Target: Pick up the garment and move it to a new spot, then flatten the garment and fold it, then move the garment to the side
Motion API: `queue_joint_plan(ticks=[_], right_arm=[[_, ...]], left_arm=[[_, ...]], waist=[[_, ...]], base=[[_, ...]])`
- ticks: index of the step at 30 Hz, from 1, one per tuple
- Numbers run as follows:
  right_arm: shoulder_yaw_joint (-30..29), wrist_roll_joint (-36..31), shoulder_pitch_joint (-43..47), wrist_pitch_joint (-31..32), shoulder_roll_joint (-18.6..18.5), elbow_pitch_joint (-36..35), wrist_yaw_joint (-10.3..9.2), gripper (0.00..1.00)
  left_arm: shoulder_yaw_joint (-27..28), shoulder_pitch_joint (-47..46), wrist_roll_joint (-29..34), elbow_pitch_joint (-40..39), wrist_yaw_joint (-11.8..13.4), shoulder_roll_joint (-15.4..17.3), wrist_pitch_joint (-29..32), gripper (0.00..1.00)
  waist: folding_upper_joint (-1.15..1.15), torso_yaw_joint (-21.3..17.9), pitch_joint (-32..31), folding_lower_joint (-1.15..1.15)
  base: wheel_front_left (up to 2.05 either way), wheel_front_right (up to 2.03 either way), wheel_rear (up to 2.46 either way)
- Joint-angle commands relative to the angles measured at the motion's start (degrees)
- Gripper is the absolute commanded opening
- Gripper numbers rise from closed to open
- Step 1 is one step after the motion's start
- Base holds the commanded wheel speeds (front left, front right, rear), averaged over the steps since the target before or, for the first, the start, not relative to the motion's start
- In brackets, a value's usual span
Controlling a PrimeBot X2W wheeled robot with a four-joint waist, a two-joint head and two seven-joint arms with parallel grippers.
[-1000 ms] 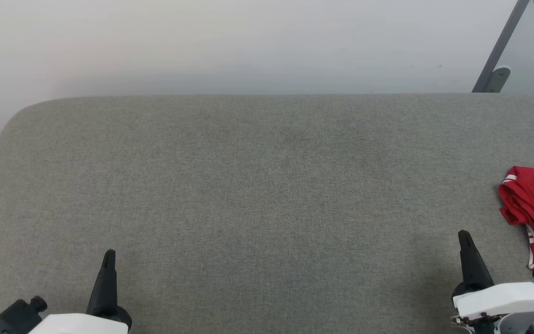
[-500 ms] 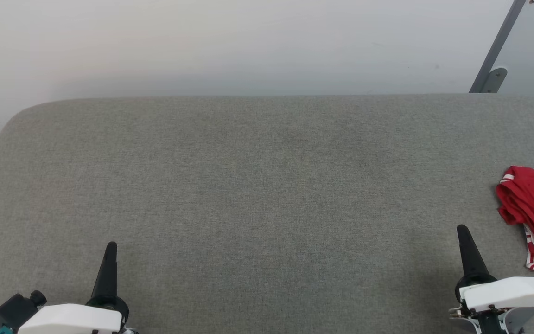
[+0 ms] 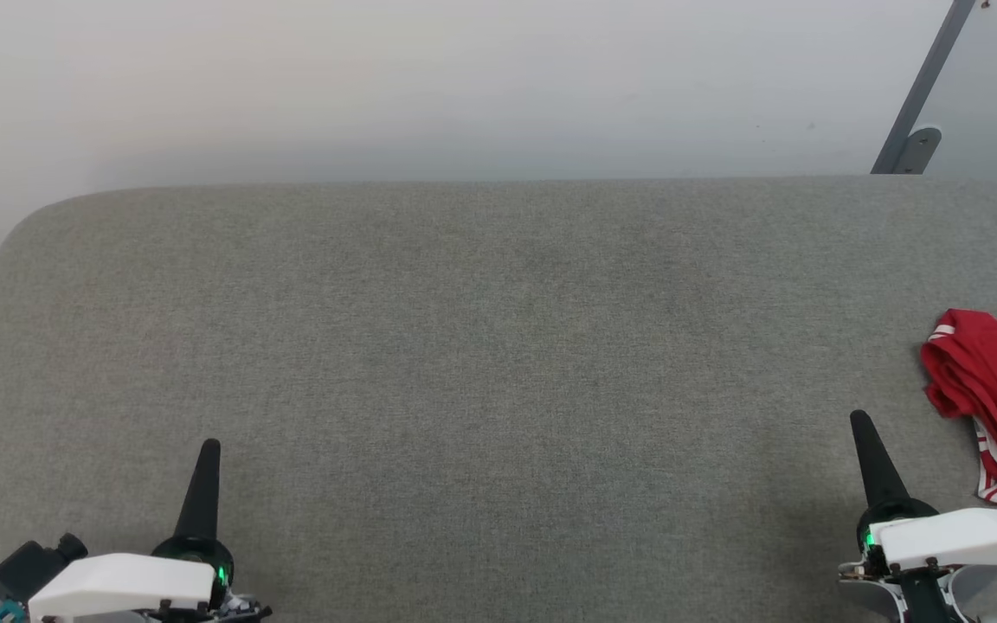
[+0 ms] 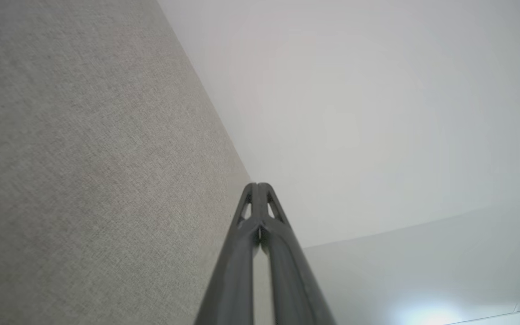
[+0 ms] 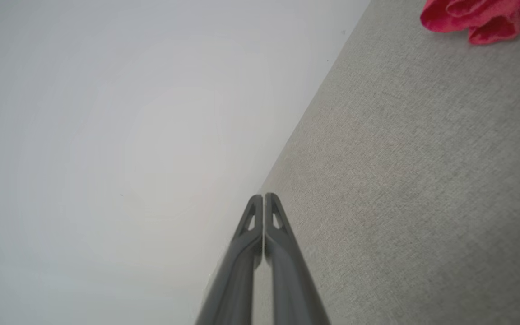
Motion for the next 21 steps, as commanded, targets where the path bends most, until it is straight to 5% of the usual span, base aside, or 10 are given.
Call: queue_joint_plan(ticks=[1,21], right_arm=[[-0.2,1.5,-1.3,0.4,0.1,-0.5,0.01,0.0],[-0.3,11.0,-2.3,2.7,0.2,-0.4,0.0,0.0]], left_arm=[[0.4,-1.4,-1.4,-0.2,0.1,0.1,0.4,0.0],[1.3,-3.6,-9.4,1.1,0.1,-0.7,3.1,0.0]], waist=[[0.0,0.0,0.0,0.0],[0.0,-0.5,-0.3,0.0]], base=[[0.0,0.0,0.0],[0.0,0.0,0.0]])
